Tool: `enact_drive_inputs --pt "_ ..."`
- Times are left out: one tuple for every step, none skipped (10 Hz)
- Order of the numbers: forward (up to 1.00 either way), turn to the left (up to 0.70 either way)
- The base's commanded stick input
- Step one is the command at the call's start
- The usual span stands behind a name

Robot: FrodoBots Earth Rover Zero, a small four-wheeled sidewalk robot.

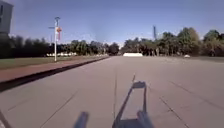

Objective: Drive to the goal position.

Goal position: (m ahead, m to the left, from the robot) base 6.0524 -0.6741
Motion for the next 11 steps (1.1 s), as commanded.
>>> enact_drive_inputs --pt "1.0 -0.1" --pt "1.0 0.0" --pt "1.0 0.0" --pt "1.0 0.0" --pt "1.0 0.0" --pt "1.0 0.0" --pt "1.0 0.0" --pt "1.0 0.0" --pt "1.0 0.0" --pt "1.0 0.0" --pt "1.0 0.0"
